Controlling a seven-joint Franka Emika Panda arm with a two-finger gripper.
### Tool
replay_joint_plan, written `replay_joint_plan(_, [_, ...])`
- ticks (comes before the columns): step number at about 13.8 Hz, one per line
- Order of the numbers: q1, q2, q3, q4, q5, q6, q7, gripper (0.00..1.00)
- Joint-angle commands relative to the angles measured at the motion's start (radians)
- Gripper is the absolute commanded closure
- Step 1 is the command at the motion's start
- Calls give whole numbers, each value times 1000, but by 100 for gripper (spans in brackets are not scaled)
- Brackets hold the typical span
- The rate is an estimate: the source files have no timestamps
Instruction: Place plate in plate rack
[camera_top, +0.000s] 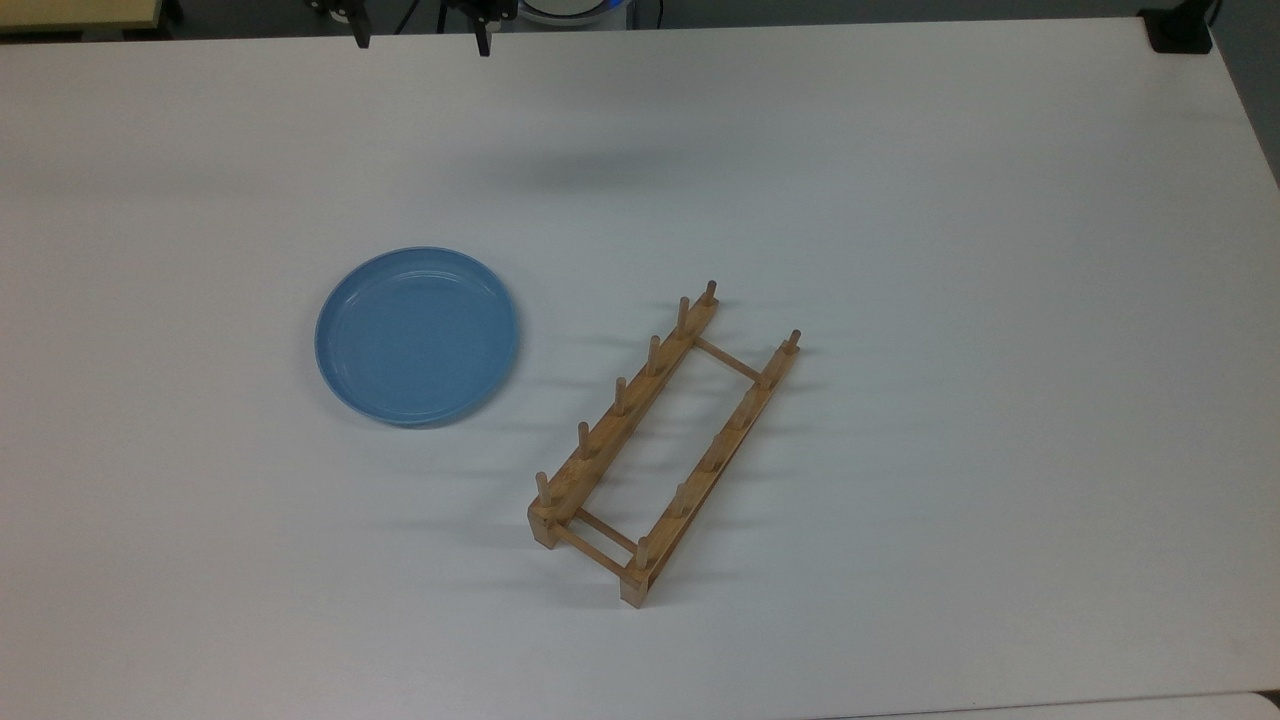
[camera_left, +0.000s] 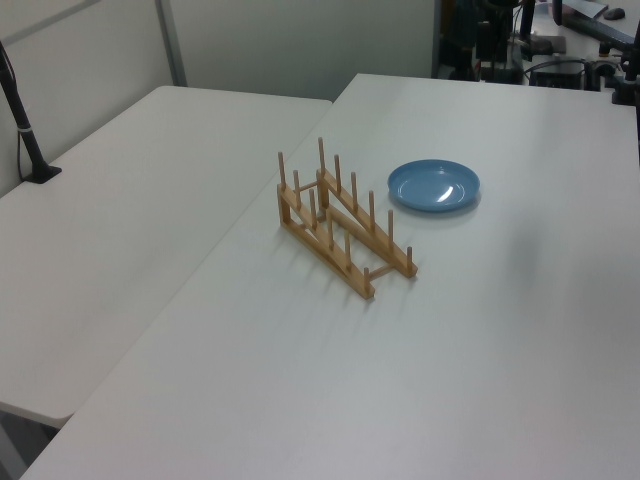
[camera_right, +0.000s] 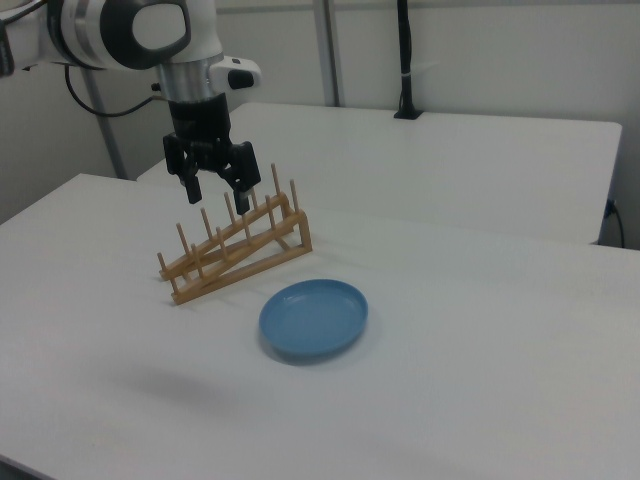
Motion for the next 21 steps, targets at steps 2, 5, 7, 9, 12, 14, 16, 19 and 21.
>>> replay_joint_plan(2, [8,-7,-6,-15,44,12,42,0])
replay_joint_plan(5, [2,-11,-9,-14,46,14,42,0])
replay_joint_plan(7, [4,-9,-9,-12,46,15,46,0])
replay_joint_plan(9, [4,-7,-9,-12,44,17,46,0])
replay_joint_plan(12, [2,-4,-9,0,44,20,48,0])
replay_joint_plan(14, [1,-4,-10,2,44,20,48,0])
replay_joint_plan(16, [4,-3,-10,0,44,15,48,0])
replay_joint_plan(19, [5,5,-10,2,44,18,48,0])
replay_joint_plan(21, [4,5,-10,0,44,15,33,0])
